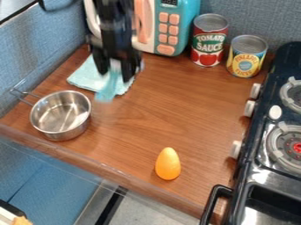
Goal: Put the blue brush on top of the blue cloth
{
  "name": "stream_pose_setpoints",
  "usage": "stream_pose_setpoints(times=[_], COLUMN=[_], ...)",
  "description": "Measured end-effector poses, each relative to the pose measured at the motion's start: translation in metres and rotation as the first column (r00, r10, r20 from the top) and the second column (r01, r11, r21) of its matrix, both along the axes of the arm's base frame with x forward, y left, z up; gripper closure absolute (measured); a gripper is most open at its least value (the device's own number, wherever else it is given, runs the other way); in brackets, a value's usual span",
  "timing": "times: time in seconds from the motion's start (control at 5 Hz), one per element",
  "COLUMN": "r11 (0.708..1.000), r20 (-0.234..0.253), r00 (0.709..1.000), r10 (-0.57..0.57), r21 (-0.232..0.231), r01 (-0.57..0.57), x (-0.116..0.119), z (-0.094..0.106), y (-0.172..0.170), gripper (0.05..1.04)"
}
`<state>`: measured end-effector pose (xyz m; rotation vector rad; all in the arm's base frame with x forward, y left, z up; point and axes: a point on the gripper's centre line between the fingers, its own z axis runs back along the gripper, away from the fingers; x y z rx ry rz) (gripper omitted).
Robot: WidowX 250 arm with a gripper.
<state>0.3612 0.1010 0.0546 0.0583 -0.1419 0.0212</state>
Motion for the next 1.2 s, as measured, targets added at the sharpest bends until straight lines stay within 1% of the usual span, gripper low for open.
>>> stream_pose_setpoints(times=[0.2, 0.4, 0.6, 0.8, 1.0, 1.2], r11=[1.000, 0.997, 0.994, 0.993, 0.996, 0.998], r20=[0.001, -0.023, -0.045, -0.063, -0.072, -0.080], r00=[1.000, 1.000, 0.999, 0.998, 0.997, 0.996], r10=[0.013, 0.019, 0.026, 0.031, 0.018, 0.027], r21=[0.015, 0.071, 0.110, 0.115, 0.090, 0.059], r01=[-0.013, -0.017, -0.021, -0.023, -0.012, -0.022], x=[0.016, 0.033, 0.037, 0.037, 0.035, 0.031], z=[-0.001, -0.024, -0.038, -0.048, -0.050, -0.039], y=[0.025, 0.049, 0.070, 0.078, 0.074, 0.071], gripper=[0.306, 0.306, 0.306, 0.212, 0.075, 0.080])
